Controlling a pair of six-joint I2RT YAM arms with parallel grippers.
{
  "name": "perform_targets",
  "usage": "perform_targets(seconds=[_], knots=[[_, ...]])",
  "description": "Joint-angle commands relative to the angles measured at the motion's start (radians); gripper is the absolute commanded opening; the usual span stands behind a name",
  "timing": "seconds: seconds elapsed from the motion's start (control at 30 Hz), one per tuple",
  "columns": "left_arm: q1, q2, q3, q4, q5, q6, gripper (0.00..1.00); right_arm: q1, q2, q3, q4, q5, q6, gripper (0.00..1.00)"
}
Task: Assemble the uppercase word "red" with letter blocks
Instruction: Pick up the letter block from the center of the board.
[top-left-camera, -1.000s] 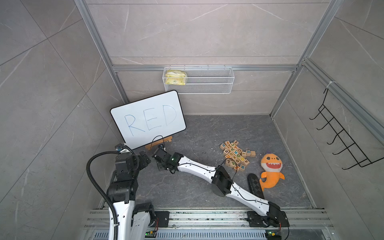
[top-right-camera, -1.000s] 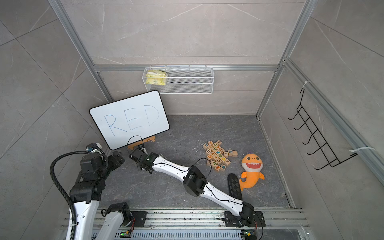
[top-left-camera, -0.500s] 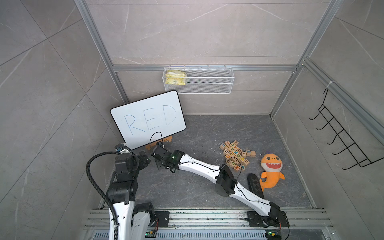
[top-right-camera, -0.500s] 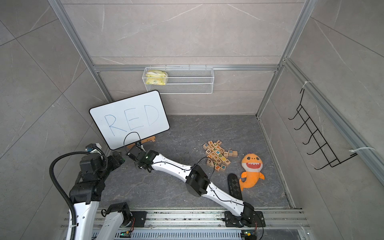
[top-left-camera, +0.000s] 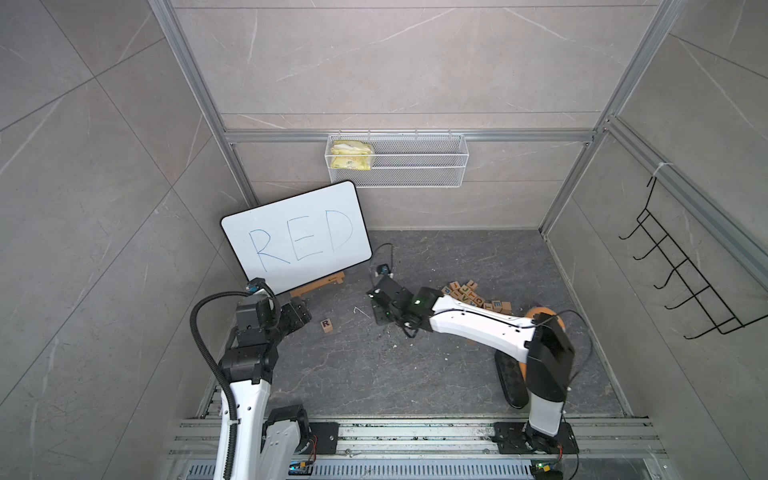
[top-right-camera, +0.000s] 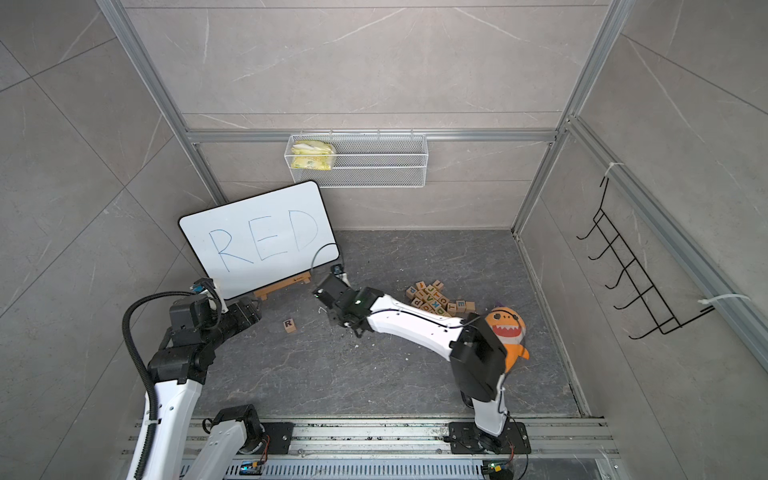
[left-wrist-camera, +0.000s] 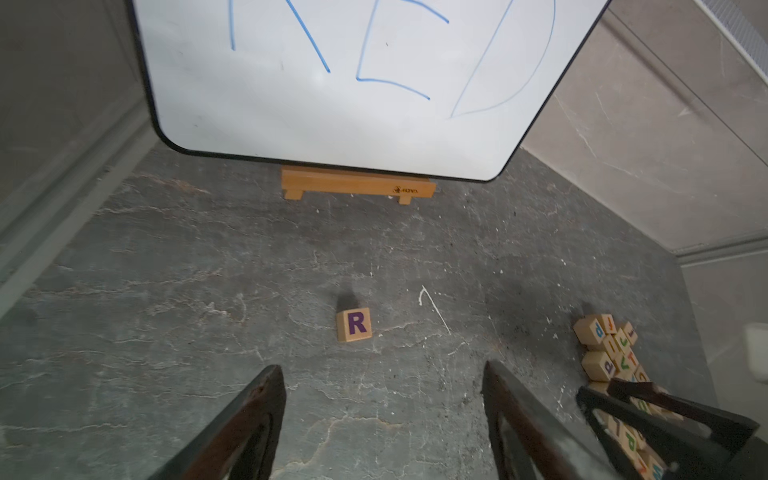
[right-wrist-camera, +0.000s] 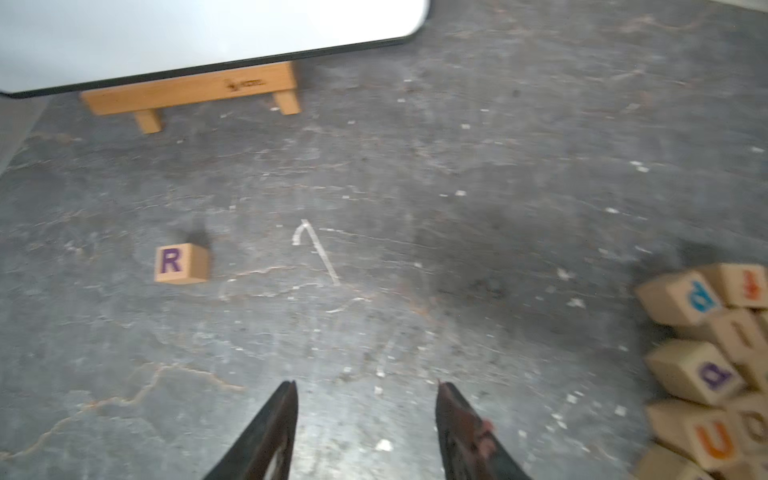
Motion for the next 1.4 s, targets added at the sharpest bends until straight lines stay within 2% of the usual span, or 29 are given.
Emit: perform_targets(seconds=[0.0, 0.07, 0.2, 0.27, 0.33, 0.5, 0.7, 0.93, 1.23, 1.37], knots=[[-0.035, 0.063, 0.034, 0.068, 0.153, -0.023, 0.78, -0.09, -0.203, -0.184, 0.027, 0.07, 0.027, 0.55], [-0.113, 0.095, 0.047, 0.069, 0.131, -0.036, 0.78, -0.146, -0.303, -0.282, 0.011, 0.091, 0.038, 0.55], [-0.388, 0.173, 0.102, 0.047, -0.004, -0.006, 0.78, -0.274, -0.444, -0.425, -0.03, 0.081, 0.083, 0.55], [-0.49, 0.231, 0.141, 0.027, -0.044, 0.025, 0.8, -0.329, -0.494, -0.48, -0.029, 0.081, 0.098, 0.55], [-0.532, 0.287, 0.163, 0.013, -0.054, 0.023, 0.81, -0.384, -0.531, -0.521, -0.023, 0.076, 0.112, 0.55], [-0.543, 0.366, 0.156, 0.017, -0.001, 0.046, 0.82, -0.496, -0.572, -0.571, -0.021, 0.028, 0.124, 0.54], [-0.543, 0.31, 0.088, 0.062, 0.004, 0.065, 0.84, -0.565, -0.56, -0.597, -0.008, 0.005, 0.122, 0.52], [-0.535, 0.293, 0.073, 0.101, 0.031, 0.068, 0.84, -0.579, -0.53, -0.591, 0.01, -0.004, 0.11, 0.52], [-0.526, 0.293, 0.063, 0.104, 0.008, 0.074, 0.85, -0.596, -0.494, -0.569, 0.032, -0.005, 0.096, 0.52], [-0.523, 0.299, 0.068, 0.102, 0.004, 0.072, 0.85, -0.641, -0.457, -0.548, 0.008, -0.007, 0.181, 0.55]])
